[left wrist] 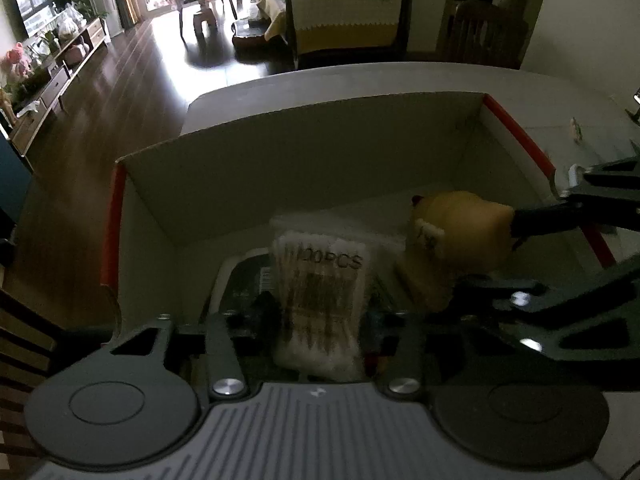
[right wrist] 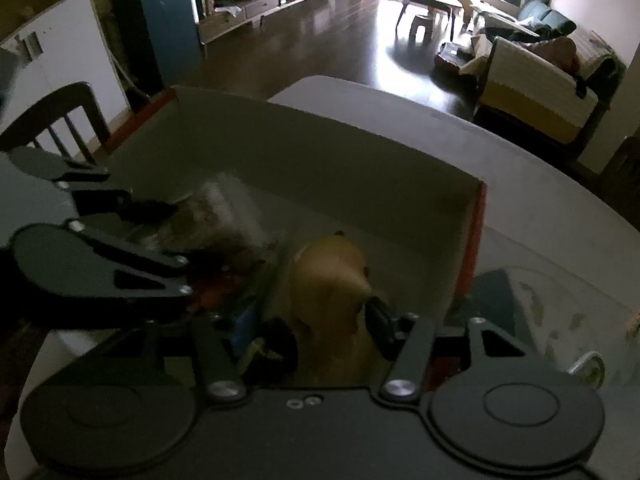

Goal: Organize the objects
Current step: 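Open both grippers to drop the swab bag and toy into the box, then move both grippers back toward the remaining items on the table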

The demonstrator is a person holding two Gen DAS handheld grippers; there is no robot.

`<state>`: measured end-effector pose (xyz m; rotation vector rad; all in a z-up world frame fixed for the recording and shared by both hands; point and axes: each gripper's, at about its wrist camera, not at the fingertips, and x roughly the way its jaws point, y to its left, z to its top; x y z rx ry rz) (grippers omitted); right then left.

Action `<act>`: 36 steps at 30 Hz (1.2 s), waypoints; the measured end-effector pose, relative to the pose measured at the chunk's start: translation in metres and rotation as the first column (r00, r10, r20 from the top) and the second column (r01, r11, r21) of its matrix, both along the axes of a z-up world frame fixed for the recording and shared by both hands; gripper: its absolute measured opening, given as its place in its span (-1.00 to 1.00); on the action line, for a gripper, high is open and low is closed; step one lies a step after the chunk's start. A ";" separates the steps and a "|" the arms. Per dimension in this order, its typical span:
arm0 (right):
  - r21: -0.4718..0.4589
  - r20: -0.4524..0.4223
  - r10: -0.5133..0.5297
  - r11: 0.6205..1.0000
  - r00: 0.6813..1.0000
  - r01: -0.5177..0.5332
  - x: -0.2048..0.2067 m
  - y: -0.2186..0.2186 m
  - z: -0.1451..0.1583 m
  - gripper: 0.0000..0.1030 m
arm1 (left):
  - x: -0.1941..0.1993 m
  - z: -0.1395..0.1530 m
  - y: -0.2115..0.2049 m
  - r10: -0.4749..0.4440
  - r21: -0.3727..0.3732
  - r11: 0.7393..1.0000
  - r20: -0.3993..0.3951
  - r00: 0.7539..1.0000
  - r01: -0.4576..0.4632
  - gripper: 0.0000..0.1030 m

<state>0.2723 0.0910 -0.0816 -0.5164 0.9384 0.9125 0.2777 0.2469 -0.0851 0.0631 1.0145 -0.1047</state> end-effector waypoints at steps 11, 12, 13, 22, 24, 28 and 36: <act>0.087 -0.014 0.013 0.996 1.000 -0.012 -0.005 -0.041 0.032 0.31 | -0.017 0.005 0.001 0.021 -0.031 0.999 0.029 0.999 -0.020 0.36; 0.095 -0.014 0.014 0.995 1.000 -0.013 -0.006 -0.045 0.035 0.31 | -0.020 0.007 0.000 0.022 -0.031 0.999 0.033 0.999 -0.021 0.36; 0.102 -0.015 0.014 0.995 1.000 -0.013 -0.007 -0.048 0.038 0.32 | -0.023 0.009 -0.001 0.020 -0.032 0.999 0.038 0.999 -0.019 0.36; 0.167 -0.010 0.032 0.986 0.999 -0.030 -0.013 -0.075 0.060 0.56 | -0.045 0.036 -0.016 0.018 -0.037 0.999 0.093 0.995 -0.014 0.36; 0.175 -0.002 0.042 0.984 0.999 -0.041 -0.013 -0.081 0.062 0.58 | -0.048 0.045 -0.021 0.016 -0.039 0.999 0.104 0.994 -0.012 0.36; 0.185 -0.011 0.049 0.982 0.999 -0.046 -0.014 -0.095 0.063 0.65 | -0.055 0.057 -0.030 0.012 -0.038 0.999 0.122 0.992 -0.008 0.36; 0.153 0.037 0.082 0.984 0.996 -0.087 -0.006 -0.135 0.066 0.88 | -0.067 0.073 -0.067 0.009 -0.076 0.997 0.151 0.988 0.002 0.53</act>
